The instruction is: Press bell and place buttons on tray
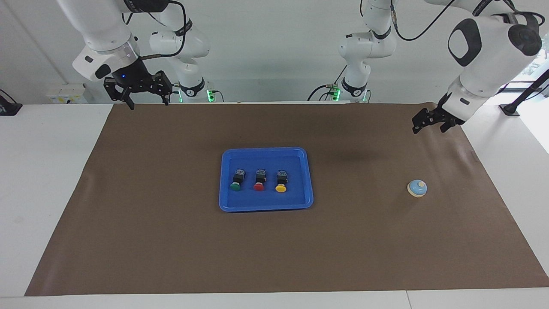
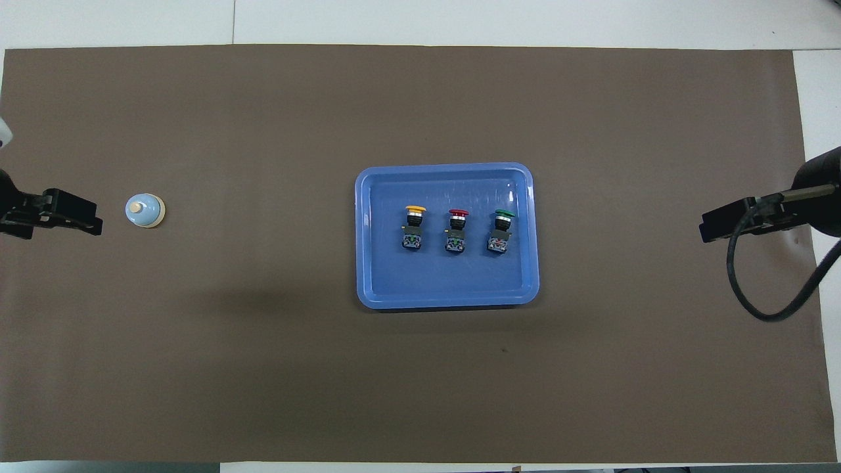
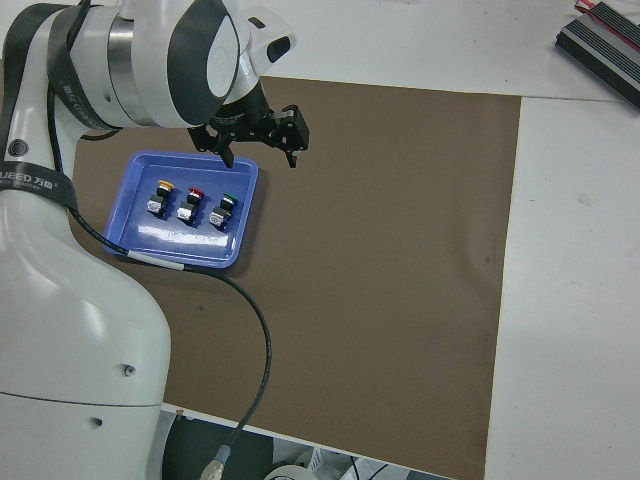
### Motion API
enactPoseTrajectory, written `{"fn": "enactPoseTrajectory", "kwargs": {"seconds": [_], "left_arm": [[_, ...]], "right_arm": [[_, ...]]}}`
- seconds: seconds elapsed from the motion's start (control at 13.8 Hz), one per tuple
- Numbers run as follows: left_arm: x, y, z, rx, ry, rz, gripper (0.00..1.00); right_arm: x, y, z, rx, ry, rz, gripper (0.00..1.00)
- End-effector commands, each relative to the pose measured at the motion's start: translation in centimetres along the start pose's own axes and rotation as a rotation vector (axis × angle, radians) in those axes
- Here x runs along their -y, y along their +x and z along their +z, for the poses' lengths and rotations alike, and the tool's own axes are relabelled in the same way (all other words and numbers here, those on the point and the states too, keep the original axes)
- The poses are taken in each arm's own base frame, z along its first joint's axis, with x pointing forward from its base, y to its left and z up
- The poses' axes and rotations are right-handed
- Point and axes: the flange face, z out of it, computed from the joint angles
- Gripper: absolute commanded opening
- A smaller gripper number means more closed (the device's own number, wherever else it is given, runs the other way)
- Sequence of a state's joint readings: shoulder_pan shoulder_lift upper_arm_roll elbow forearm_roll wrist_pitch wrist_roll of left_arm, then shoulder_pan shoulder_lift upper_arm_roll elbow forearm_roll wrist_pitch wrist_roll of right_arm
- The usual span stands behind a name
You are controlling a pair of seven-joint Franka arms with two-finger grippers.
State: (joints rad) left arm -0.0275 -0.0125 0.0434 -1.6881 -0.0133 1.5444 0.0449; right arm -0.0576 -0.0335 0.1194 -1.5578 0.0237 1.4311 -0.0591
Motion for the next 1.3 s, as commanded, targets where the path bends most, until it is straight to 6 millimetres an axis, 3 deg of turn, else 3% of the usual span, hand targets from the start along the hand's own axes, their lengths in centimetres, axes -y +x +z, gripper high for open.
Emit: {"fn": "enactPoseTrajectory", "kwargs": {"seconds": [0.0, 0.14, 0.29, 0.36, 0.58, 0.72, 1.23], "left_arm": [[0.2, -1.9, -0.5, 0.030, 0.000, -0.003, 1.00], [0.2, -1.7, 0.0, 0.013, 0.000, -0.009, 1.00], [0.6, -1.0, -0.7, 0.001, 0.000, -0.013, 1.00], [0.6, -0.5, 0.0, 0.036, -0.001, -0.014, 1.00], [0.5, -0.5, 0.0, 0.034, -0.004, -0.013, 1.00], [0.3, -0.4, 0.0, 0.031, -0.003, -0.011, 1.00], [0.4, 0.0, -0.3, -0.001, 0.003, -0.005, 1.00]], "right_arm": [[2.8, -0.8, -0.1, -0.008, 0.017, -0.029, 1.00], [3.7, -0.8, -0.1, -0.006, 0.016, -0.049, 1.00], [2.1, -0.7, 0.0, -0.006, 0.020, -0.016, 1.00], [0.7, -0.7, 0.0, -0.004, 0.029, 0.008, 1.00], [1.3, -0.8, 0.0, 0.003, 0.022, 0.000, 1.00], [0.0, -0.7, 0.1, 0.002, 0.027, 0.022, 1.00], [-1.2, -0.3, 0.6, -0.016, 0.024, 0.044, 1.00]]}}
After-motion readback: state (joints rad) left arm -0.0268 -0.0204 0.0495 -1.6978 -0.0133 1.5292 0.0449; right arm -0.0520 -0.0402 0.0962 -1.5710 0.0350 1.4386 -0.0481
